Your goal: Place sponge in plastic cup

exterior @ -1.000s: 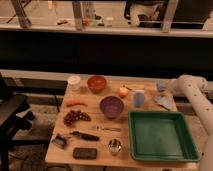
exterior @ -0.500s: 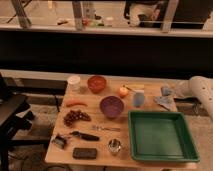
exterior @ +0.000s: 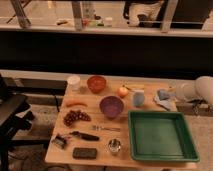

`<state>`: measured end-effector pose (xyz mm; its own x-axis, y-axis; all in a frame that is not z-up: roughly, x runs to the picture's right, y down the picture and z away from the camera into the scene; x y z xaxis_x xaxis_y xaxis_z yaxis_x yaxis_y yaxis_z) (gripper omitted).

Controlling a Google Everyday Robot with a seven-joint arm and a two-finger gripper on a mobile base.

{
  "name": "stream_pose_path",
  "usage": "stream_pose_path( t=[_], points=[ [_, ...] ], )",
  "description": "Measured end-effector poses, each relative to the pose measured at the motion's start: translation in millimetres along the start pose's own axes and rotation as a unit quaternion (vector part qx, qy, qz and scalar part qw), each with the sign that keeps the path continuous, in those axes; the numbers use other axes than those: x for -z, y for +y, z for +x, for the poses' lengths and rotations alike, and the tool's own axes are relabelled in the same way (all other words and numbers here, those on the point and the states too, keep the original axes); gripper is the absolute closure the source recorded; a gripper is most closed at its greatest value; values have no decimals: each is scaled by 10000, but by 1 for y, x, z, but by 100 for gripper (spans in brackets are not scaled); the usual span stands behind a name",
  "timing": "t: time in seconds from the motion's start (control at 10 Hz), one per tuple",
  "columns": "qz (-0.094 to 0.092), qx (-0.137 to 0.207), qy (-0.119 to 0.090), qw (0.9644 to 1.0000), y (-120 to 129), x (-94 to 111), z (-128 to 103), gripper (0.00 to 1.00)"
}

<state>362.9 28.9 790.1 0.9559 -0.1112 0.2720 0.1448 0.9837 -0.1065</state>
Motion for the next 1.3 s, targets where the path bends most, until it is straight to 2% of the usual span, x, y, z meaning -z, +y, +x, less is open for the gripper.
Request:
stream_pose_path(
  t=[0.3, 0.7, 1.0, 1.3],
  points=[
    [-29, 282, -458, 9985, 0, -2, -35, 100],
    [-143, 654, -1017, 9926, 5, -20, -78, 100],
    [-161, 935, -1238, 9878, 12, -31, -98, 100],
    [-103, 1161, -1392, 9834, 14, -40, -113, 100]
  ],
)
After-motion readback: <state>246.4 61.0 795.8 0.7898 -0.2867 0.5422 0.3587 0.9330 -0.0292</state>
